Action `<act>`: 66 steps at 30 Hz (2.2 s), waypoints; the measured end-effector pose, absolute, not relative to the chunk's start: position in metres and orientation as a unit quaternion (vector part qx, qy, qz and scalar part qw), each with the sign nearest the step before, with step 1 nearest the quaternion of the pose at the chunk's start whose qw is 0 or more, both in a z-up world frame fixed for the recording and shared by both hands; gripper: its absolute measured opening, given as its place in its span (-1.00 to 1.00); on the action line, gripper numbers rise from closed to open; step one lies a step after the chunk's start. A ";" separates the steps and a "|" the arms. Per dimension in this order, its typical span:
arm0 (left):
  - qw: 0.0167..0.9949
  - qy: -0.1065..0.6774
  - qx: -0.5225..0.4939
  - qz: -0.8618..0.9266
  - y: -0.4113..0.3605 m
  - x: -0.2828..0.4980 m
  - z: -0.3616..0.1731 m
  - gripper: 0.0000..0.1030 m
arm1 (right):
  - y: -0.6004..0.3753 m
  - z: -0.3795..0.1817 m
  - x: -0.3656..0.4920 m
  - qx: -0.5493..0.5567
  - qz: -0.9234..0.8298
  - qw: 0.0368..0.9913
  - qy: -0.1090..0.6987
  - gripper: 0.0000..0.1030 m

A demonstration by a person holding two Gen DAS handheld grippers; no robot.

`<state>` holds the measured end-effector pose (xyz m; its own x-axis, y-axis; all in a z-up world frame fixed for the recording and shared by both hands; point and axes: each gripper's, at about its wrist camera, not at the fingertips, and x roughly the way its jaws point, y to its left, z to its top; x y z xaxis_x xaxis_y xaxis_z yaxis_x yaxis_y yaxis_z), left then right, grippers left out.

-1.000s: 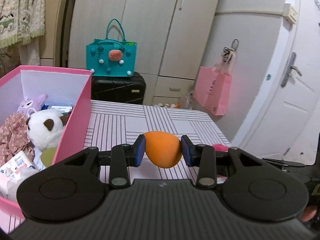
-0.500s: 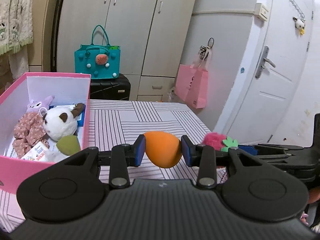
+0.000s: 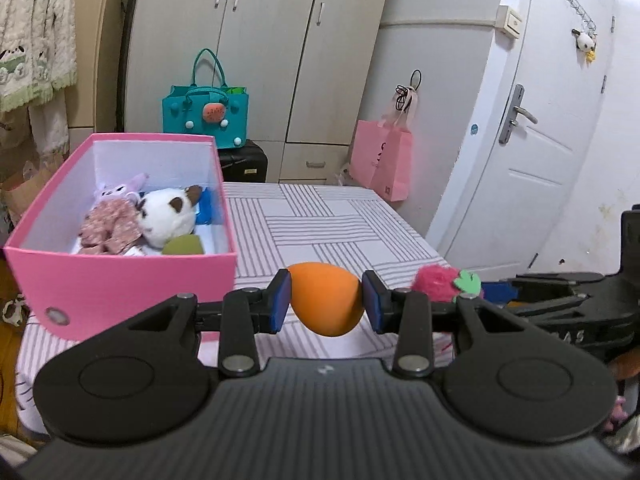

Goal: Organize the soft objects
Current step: 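Lift and carry the orange sponge and strawberry puff over the pink box, then lower both items into the box and open both grippers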

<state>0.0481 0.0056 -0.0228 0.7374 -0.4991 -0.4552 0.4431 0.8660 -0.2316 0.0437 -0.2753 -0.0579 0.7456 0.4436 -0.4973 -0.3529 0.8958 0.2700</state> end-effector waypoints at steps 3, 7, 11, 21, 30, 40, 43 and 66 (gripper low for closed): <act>0.926 0.271 -0.053 -0.257 0.023 0.044 -0.019 -0.28 | -0.271 -0.051 0.039 0.076 0.227 0.929 0.283 0.18; 0.916 0.291 -0.056 -0.270 0.045 0.046 -0.014 -0.28 | -0.260 -0.041 0.040 0.073 0.252 0.923 0.283 0.18; 0.895 0.330 -0.059 -0.293 0.064 0.058 -0.009 -0.28 | -0.243 -0.033 0.048 0.063 0.278 0.915 0.286 0.19; 0.888 0.361 -0.030 -0.283 0.097 0.094 0.012 -0.27 | -0.203 -0.011 0.090 0.052 0.332 0.897 0.286 0.20; 0.908 0.318 -0.043 -0.269 0.112 0.139 0.018 -0.27 | -0.159 -0.001 0.151 0.026 0.338 0.904 0.260 0.20; 0.933 0.309 -0.012 -0.187 0.116 0.191 -0.009 -0.26 | -0.119 -0.020 0.215 -0.009 0.330 0.901 0.281 0.23; 0.931 0.319 -0.010 -0.176 0.116 0.201 -0.018 -0.26 | -0.113 -0.031 0.230 -0.004 0.324 0.898 0.298 0.23; 0.946 0.294 -0.017 -0.134 0.120 0.176 -0.007 0.02 | -0.133 -0.018 0.217 0.011 0.291 0.913 0.286 0.49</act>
